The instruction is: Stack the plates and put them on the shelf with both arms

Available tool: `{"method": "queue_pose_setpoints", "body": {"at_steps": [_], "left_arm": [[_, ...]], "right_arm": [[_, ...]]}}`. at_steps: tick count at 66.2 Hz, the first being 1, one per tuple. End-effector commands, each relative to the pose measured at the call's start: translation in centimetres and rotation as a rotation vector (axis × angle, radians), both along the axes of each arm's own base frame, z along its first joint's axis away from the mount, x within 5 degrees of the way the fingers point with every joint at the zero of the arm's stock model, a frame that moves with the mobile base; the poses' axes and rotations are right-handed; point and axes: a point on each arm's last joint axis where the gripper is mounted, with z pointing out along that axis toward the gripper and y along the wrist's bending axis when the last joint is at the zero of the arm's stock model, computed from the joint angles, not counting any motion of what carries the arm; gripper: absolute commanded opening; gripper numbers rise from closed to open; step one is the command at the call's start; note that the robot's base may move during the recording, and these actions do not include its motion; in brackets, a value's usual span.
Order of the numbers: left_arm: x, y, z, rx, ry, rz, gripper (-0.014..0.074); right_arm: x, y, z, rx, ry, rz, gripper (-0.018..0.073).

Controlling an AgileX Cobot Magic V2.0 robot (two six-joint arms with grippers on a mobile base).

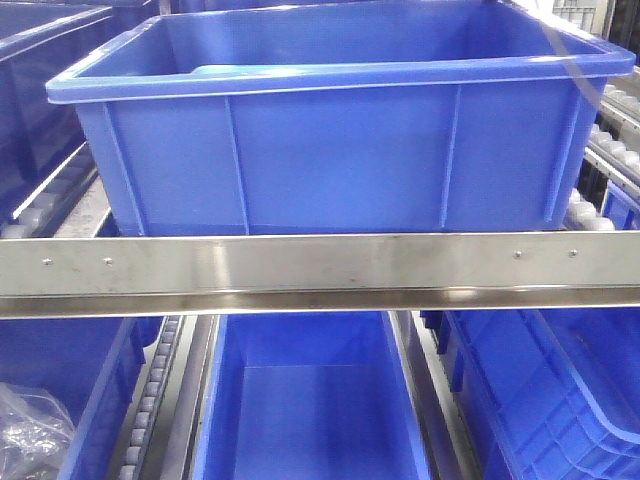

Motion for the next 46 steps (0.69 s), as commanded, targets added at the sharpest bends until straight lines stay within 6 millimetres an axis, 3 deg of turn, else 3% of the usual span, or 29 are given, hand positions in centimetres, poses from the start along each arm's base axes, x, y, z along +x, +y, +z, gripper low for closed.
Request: {"method": "queue_pose_setpoints", "body": {"at_steps": [1,10,24,37,46], "left_arm": [[-0.2,0.0,0.5,-0.006,-0.092,-0.002,0.0087],[-0.2,0.0,0.5,-0.006,-0.092,-0.002,0.0087],[-0.2,0.0,0.5,-0.006,-0.092,-0.002,0.0087],[-0.2,0.0,0.5,-0.006,-0.092,-0.002,0.0087],[-0.2,0.0,0.5,-0.006,-0.092,-0.002,0.0087]], "right_arm": [[-2.4,-0.7,5.3,0.028,-0.222,-0.003,0.0056],[-4.1,-1.3,7.0,0.022,-0.309,-0.01,0.0056],[-6.8,-2.0,6.4,0.027,-0.402,-0.006,0.0056],[-10.2,-2.7,3.4,0.041,-0.464,0.006,0.0056],[-13.2,-3.4,0.1,0.048,-0.491,0.014,0.0056]]}}
